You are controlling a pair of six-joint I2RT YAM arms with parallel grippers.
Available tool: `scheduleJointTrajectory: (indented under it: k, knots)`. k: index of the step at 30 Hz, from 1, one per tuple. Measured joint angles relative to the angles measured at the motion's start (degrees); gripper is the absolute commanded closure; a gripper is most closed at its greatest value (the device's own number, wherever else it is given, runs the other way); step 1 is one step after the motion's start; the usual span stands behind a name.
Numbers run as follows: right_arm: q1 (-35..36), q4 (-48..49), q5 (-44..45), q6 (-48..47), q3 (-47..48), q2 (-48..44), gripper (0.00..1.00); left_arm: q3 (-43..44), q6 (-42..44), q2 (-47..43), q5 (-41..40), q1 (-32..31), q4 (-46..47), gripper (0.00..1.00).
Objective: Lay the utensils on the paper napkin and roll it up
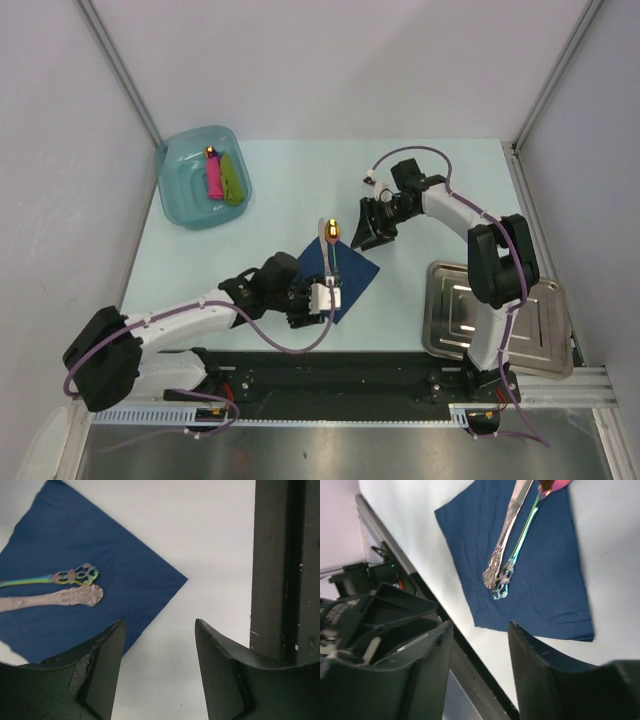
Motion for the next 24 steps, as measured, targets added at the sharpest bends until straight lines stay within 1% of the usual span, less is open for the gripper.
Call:
scheduleJointTrajectory:
  k: [1,2,7,15,19,23,24]
  knots:
    - [-0.11,0.02,-1.14,-0.28,-0.74,0.0,0.51,-0.22,0.55,1.22,-0.59,-1.49,0.81,0.43]
    - [-0.09,0.04,-1.75,-0.5,-1.11,0.0,0.52,-0.28,0.87,2.23,-1.14,-2.49,1.38,0.44]
    - [-0.04,0.44,-4.52,-1.09,-2.32,0.02,0.53,1.77,3.93,10.47,-3.32,-6.75,1.92,0.46]
    - [-1.31,1.4,-5.92,-1.09,-2.32,0.02,0.53,8.09,6.64,17.05,-3.76,-9.97,-0.87,0.5]
    - [-2.16,1.57,-6.03,-1.07,-2.45,0.02,0.53,9.6,6.99,19.65,-3.76,-10.78,-2.25,0.53]
    - [-2.93,1.6,-6.19,-1.05,-2.64,0.02,0.53,10.75,7.21,21.7,-3.87,-11.32,-3.78,0.59]
    - [-3.13,1.6,-6.19,-1.05,-2.64,0.02,0.53,11.15,7.32,22.21,-3.96,-11.39,-4.02,0.62]
